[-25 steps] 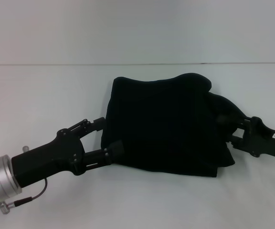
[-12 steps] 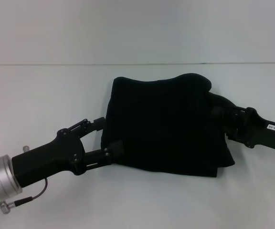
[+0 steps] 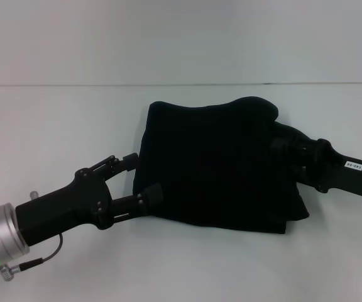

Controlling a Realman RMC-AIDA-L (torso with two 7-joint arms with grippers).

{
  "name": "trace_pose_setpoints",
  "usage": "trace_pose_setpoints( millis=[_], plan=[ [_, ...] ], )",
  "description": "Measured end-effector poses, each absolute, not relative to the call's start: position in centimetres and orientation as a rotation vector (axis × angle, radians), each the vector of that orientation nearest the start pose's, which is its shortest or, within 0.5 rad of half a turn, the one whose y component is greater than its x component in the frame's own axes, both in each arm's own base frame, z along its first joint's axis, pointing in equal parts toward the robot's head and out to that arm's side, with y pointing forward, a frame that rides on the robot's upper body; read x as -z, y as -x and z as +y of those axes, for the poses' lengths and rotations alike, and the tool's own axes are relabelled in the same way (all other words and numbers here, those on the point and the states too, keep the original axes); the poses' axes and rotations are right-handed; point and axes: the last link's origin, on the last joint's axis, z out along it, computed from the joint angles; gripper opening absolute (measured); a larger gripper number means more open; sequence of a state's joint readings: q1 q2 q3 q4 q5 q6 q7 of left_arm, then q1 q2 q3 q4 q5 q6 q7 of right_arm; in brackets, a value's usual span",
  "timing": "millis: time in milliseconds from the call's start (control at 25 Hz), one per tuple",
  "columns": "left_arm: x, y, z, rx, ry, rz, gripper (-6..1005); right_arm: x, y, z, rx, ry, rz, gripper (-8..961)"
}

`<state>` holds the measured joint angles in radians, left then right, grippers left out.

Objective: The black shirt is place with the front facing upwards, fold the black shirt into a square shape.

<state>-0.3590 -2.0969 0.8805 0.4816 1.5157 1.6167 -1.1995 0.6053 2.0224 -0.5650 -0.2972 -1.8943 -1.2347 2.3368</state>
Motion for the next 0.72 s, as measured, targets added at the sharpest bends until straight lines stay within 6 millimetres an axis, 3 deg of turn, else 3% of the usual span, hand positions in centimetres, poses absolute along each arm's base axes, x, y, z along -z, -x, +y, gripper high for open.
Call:
trace_pose_setpoints(
  millis=[720],
  plan=[
    [1.72,26.85,28.25,1.177,2.486,-0.685,937,2.25,-29.21,35.13,-1.043,1.821,2.190,643]
  ],
)
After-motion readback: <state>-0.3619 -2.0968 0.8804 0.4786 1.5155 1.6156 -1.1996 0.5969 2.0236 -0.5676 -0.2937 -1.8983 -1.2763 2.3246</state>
